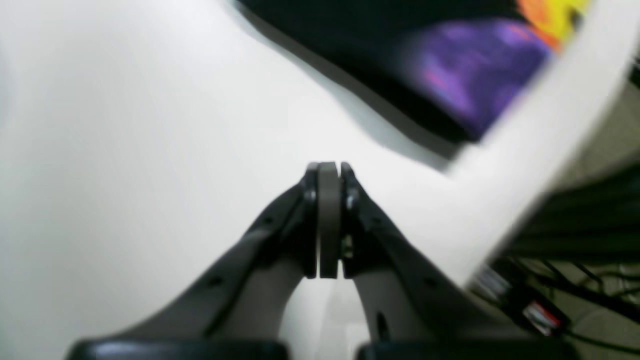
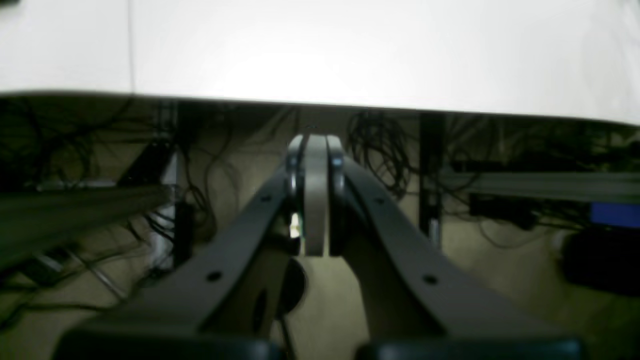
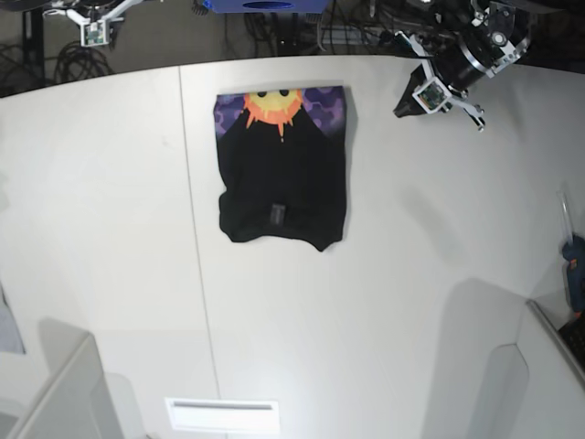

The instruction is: Fold the T-shirt properly

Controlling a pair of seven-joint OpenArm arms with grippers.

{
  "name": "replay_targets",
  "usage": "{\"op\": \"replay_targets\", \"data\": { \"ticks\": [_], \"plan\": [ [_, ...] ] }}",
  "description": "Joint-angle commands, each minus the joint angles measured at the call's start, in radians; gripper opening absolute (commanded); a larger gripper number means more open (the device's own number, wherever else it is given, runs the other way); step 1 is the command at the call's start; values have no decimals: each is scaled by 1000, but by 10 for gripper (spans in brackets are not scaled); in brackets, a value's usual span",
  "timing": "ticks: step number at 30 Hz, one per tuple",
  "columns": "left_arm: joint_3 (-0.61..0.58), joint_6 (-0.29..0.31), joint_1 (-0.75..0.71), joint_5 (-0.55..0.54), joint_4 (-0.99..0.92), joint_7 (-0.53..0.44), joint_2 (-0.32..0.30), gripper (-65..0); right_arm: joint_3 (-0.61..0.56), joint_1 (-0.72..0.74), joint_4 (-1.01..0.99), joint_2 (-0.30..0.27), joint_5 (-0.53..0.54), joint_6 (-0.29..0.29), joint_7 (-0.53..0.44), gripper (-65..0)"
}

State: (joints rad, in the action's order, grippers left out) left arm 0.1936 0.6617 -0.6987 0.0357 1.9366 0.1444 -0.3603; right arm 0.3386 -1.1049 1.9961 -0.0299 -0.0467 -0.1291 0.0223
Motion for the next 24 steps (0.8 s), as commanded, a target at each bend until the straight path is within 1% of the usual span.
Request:
{"op": "replay_targets", "data": {
  "ticks": [1, 3, 5, 9, 10, 11, 14, 17, 20, 22, 24],
  "plan": [
    [5, -3, -22, -15, 2, -24, -4, -650, 3, -31, 15, -5, -15, 7, -22, -650],
    [2, -3, -55, -15, -19, -24, -1, -650, -9, -48, 13, -6, -43, 4, 5, -650],
    [-6, -4, -91, -15, -32, -25, -1, -650, -22, -56, 13, -20, -45, -19, 75, -650],
    [2, -4, -161, -15, -53, -25, -1, -650, -77, -53, 2, -81, -45, -139, 281, -650],
    [5, -7, -181, -15, -62, -25, -1, -650, -92, -51, -2, -95, -45, -160, 324, -650],
    [5, -9, -200, -15, -72, -25, -1, -650, -108, -51, -8, -107, -45, -169, 351, -650],
    [5, -10, -256, -15, -101, -38, -1, -650, -143, -56, -34, -140, -45, -171, 364, -650],
    [5, -13, -304, -15, -161, -145, 4, -650, -175, -56, -57, -167, -45, -171, 367, -650],
    [5, -63, -326, -6, -253, -249, 33, -650, -229, -47, -119, -216, -45, -171, 368, -650],
    [4, -89, -324, -6, -331, -265, 48, -650, -279, -24, -179, -250, -45, -171, 368, -650],
    [4, -102, -313, -7, -408, -268, 66, -650, -332, 9, -246, -279, -45, -171, 368, -650]
  ]
}}
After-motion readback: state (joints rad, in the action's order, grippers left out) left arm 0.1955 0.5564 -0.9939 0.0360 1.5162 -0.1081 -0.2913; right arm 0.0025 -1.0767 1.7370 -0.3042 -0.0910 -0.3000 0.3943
